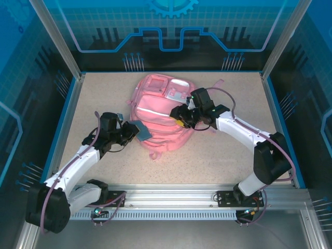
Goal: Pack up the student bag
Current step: Open the student bag at the top-center of the table.
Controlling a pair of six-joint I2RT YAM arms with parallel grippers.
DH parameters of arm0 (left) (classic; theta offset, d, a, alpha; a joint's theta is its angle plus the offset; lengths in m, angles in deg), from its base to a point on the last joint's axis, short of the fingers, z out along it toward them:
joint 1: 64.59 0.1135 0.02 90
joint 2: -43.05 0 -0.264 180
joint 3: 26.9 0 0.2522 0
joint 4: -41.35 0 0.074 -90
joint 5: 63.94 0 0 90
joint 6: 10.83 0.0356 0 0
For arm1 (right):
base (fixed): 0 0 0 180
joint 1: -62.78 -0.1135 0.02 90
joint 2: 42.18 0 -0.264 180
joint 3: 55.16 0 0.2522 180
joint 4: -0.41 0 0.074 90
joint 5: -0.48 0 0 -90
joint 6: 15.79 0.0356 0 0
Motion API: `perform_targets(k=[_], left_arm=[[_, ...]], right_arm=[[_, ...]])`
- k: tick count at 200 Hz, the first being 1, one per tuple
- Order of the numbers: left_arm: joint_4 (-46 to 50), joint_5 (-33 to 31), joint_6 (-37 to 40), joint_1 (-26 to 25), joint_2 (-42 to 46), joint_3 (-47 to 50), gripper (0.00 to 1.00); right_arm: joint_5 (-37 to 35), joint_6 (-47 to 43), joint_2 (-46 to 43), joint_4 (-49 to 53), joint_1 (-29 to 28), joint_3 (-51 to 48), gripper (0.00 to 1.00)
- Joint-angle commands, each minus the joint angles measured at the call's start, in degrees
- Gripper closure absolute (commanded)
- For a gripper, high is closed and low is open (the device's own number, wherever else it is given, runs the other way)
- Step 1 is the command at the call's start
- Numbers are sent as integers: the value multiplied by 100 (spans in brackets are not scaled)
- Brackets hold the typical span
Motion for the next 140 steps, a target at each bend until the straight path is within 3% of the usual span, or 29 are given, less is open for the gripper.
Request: perform_targets(k=[1,35,62,99,140], left_arm=[[-95,32,-39,33,-29,60,90],[-112,50,-34,38,-57,64,90],[-113,55,-30,33,-83,55,90],[-113,50,-34,34,-91,64,90],[-123,50,-32,33,-92,90,90]], right_arm=[[-112,226,-53,265,-21,54,51],[-577,525,-156,444,1,-271,41],[-284,447,42,306,6,-159,41],[-71,402,117,35,-8,-58,49],[58,420,169,-92,-6,-14,52]])
